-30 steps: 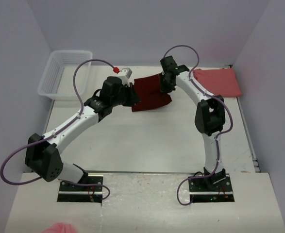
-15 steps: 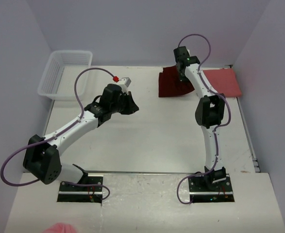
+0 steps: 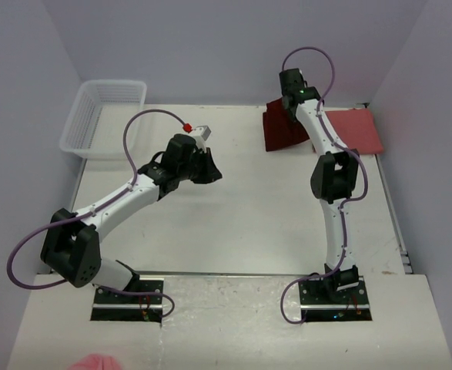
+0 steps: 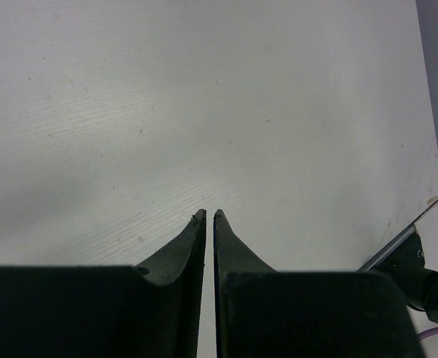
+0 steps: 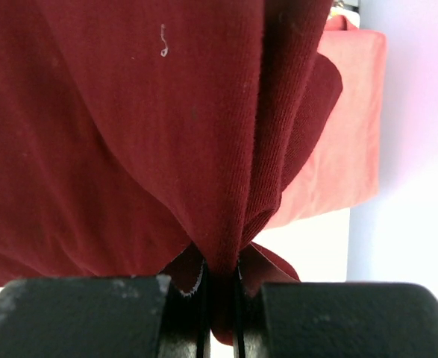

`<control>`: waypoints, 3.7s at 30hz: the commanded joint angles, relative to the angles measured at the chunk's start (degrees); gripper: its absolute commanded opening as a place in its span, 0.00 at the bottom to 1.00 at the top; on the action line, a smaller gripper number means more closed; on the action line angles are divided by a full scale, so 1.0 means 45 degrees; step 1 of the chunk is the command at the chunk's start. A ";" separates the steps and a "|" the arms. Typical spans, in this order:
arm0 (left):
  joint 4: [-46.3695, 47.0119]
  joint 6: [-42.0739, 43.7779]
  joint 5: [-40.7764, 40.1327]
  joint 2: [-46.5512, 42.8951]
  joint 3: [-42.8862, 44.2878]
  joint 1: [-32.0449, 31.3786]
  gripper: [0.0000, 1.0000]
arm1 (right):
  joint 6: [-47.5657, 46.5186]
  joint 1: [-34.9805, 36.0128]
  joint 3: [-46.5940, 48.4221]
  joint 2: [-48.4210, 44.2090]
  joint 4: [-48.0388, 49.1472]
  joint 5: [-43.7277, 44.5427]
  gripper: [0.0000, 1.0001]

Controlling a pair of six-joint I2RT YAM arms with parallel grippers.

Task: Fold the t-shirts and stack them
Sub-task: Put the neatly folded tshirt into the corner of the board with the right arm

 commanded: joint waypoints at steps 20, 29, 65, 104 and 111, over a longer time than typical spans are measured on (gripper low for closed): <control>0.0437 0.0183 0.0099 0.0139 0.0181 -0.0045 0.08 | -0.0175 -0.0577 -0.0654 -0.2622 0.1021 0.2230 0.00; 0.0397 0.0183 0.0099 0.0060 0.0142 -0.0045 0.09 | -0.0488 -0.0695 -0.0889 -0.2974 0.1021 0.2406 0.00; 0.0319 0.0261 0.0235 0.0022 0.0083 -0.0045 0.09 | 0.0117 -0.0773 -0.1281 -0.3660 0.0826 0.2386 0.00; 0.0710 0.0202 0.1035 -0.0057 -0.1011 -0.0084 0.10 | 0.1036 -0.2686 -0.0421 -0.0964 0.1978 0.4261 0.00; 0.0690 0.0183 0.1017 -0.0213 -0.1147 -0.0104 0.10 | 0.0900 -0.2921 -0.0206 -0.0378 0.2095 0.4340 0.00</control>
